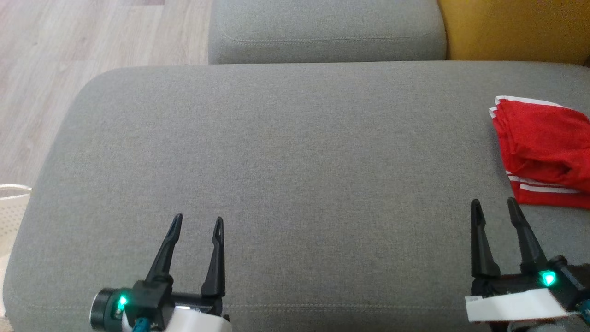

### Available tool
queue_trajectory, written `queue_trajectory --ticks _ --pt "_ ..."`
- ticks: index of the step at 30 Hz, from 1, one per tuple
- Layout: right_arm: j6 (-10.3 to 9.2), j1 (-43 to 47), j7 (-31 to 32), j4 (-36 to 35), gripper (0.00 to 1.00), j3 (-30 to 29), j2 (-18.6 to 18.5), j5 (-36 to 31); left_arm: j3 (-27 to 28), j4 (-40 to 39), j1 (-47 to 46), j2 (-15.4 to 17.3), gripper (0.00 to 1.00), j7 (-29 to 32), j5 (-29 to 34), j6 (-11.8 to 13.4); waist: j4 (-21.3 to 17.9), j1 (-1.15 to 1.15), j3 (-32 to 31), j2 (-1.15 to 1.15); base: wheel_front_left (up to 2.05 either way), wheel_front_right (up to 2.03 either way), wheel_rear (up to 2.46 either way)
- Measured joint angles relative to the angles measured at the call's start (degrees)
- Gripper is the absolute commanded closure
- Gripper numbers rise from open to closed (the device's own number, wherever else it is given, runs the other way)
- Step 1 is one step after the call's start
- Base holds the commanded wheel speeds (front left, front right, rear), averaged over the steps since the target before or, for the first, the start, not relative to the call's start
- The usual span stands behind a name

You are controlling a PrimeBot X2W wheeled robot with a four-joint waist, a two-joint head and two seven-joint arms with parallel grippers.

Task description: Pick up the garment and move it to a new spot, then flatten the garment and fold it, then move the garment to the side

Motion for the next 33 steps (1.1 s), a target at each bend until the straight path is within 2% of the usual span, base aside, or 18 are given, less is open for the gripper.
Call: queue_trajectory --ticks 17,18,24,33 --pt "0.00 0.5 0.0 0.0 0.00 -0.9 1.0 -0.7 0.3 0.6 0.0 0.0 0.00 0.0 -0.1 -0.5 -0.3 0.00 0.2 0.00 0.00 0.00 0.00" --pt "0.00 0.5 0.0 0.4 1.00 -0.8 1.0 -0.7 0.2 1.0 0.0 0.0 1.00 0.1 -0.1 -0.5 -0.3 0.00 0.2 0.00 0.00 0.00 0.00" --pt "-0.01 1.2 0.2 5.0 1.00 -0.8 1.1 -0.4 -0.2 5.6 1.8 0.0 1.00 0.2 -0.4 -0.5 -0.3 0.00 0.2 0.00 0.00 0.00 0.00" --pt "-0.01 1.7 1.3 5.4 1.00 -0.8 1.1 5.7 0.2 6.4 2.1 0.1 1.00 1.2 -7.3 -1.1 -0.6 0.00 0.3 0.00 0.00 0.00 0.00"
